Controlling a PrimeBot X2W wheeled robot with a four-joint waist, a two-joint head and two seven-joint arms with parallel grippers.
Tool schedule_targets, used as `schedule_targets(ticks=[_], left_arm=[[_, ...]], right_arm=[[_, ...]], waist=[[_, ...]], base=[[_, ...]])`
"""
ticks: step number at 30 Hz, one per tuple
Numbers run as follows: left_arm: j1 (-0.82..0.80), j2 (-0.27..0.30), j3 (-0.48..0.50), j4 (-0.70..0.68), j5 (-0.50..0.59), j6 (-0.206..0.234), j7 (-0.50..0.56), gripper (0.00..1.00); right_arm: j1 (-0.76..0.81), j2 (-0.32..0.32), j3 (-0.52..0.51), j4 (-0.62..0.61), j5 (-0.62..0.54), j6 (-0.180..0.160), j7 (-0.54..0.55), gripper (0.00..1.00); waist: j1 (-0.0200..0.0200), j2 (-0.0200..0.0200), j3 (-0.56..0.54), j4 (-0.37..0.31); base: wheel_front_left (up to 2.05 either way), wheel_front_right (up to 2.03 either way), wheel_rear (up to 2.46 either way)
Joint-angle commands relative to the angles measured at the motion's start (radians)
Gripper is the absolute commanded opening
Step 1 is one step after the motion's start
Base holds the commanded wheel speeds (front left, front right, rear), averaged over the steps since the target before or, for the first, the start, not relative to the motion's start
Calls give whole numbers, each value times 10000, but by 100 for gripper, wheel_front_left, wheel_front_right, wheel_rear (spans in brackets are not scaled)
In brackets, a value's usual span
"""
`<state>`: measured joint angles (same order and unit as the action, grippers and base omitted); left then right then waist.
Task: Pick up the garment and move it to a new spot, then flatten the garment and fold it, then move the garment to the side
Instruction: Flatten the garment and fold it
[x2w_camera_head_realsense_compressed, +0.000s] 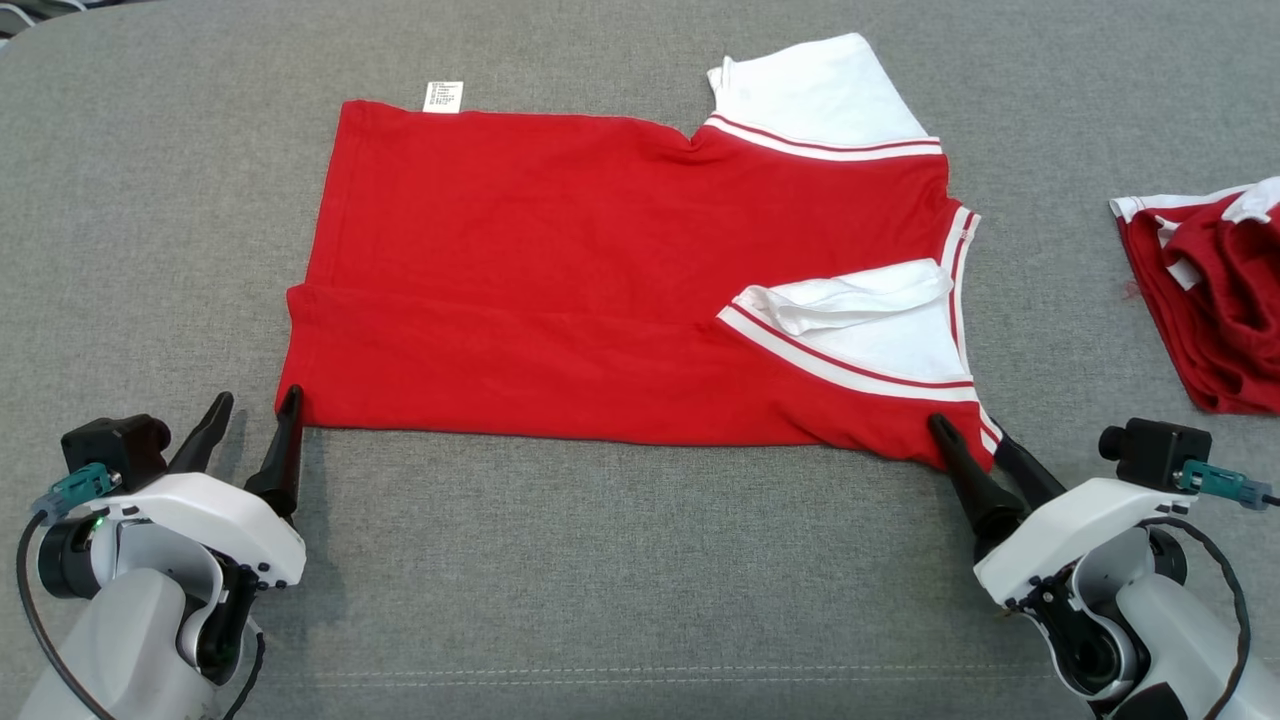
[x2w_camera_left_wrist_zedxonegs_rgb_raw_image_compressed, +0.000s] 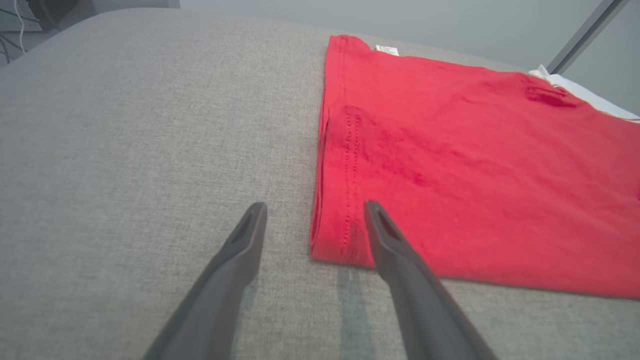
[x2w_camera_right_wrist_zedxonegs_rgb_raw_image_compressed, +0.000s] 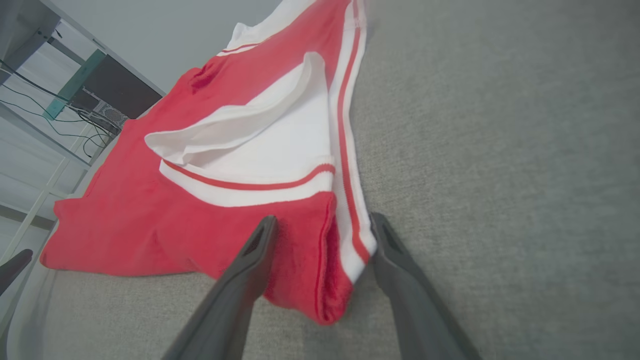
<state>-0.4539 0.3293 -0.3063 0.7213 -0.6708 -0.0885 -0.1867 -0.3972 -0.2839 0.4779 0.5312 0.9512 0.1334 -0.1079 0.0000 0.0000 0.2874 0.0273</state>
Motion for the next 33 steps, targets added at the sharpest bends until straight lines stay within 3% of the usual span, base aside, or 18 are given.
schedule_targets(ticks=[1,9,20,29,30,31,32,33], left_arm=[[-217,336,335,-121,-116,-75,-118,100],[-238,-35,500,255,-867,-285,-170,100],[-575,-339,976,1063,-1750,-369,-372,100],[-740,-577,931,1228,-3002,-418,131,100],[-719,-550,857,1187,-3096,-418,198,85],[-695,-517,784,1145,-3166,-419,217,34],[-669,-489,713,1092,-3232,-419,206,0],[-642,-462,638,1045,-3276,-419,184,0]], right_arm=[[5,-36,244,-107,73,-27,-101,0],[-146,-398,394,9,242,-27,-437,0],[-396,-394,860,45,326,-27,-537,0],[-642,-441,1152,88,362,-27,-656,0],[-665,-455,1172,94,368,-27,-669,0],[-686,-470,1191,102,376,-27,-682,0],[-704,-483,1199,112,392,-27,-698,0],[-719,-496,1209,123,405,-27,-710,0]], waist=[[0,0,4,3],[0,0,68,-140],[0,0,213,-385],[0,0,270,-490],[0,0,260,-496],[0,0,249,-501],[0,0,233,-502],[0,0,216,-497]], base=[[0,0,0],[0,0,0],[0,0,0],[0,0,0],[0,0,0],[0,0,0],[0,0,0],[0,0,0]])
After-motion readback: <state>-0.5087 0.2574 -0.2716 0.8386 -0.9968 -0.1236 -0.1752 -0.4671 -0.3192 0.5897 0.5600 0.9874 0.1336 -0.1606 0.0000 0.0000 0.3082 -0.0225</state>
